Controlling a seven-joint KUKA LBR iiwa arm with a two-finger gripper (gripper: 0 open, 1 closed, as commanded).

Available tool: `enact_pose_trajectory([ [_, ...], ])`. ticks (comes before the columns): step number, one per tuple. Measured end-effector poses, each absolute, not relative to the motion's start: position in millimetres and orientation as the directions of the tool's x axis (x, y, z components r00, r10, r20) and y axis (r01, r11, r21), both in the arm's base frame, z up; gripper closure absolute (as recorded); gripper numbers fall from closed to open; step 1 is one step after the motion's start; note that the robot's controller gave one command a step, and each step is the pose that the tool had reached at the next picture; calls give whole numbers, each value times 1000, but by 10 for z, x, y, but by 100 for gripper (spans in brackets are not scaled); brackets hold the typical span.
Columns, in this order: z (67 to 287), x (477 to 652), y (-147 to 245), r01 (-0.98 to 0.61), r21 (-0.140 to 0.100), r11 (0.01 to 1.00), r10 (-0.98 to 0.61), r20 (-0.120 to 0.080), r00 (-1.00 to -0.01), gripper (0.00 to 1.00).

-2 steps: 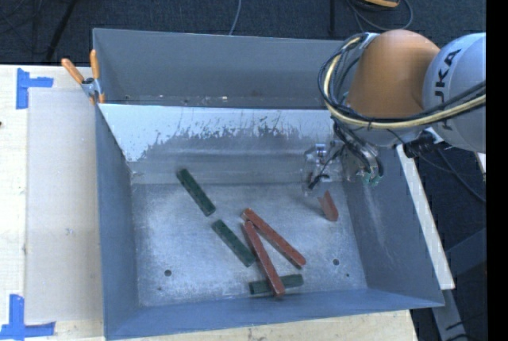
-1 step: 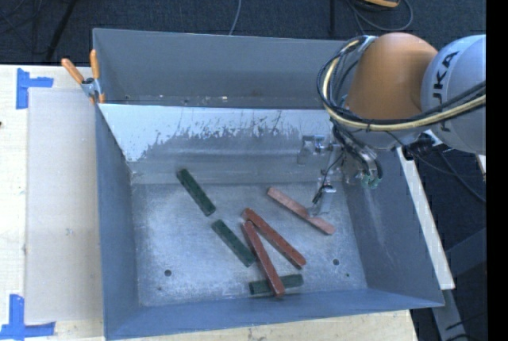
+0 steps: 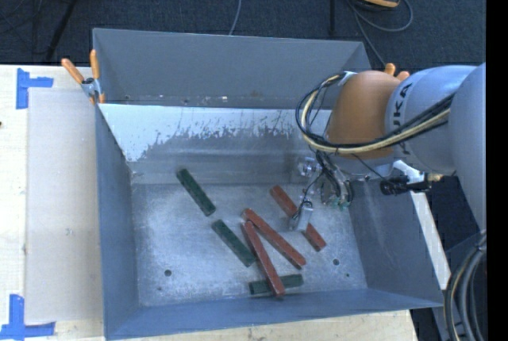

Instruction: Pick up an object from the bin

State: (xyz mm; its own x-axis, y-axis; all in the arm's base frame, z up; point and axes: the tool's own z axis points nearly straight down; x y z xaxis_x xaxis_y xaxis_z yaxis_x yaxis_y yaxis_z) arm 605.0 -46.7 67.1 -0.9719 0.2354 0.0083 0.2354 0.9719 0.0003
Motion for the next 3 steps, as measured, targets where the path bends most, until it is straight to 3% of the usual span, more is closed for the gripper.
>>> enact_pose_trajectory([
  [1, 721, 6083, -478, 234, 0, 972, 234, -5, -972, 100],
  [2, 1958, 5936, -432, 260, 2, 966, 260, -8, -965, 100],
  [3, 2208, 5957, -465, 262, 1, 965, 262, -4, -965, 100],
])
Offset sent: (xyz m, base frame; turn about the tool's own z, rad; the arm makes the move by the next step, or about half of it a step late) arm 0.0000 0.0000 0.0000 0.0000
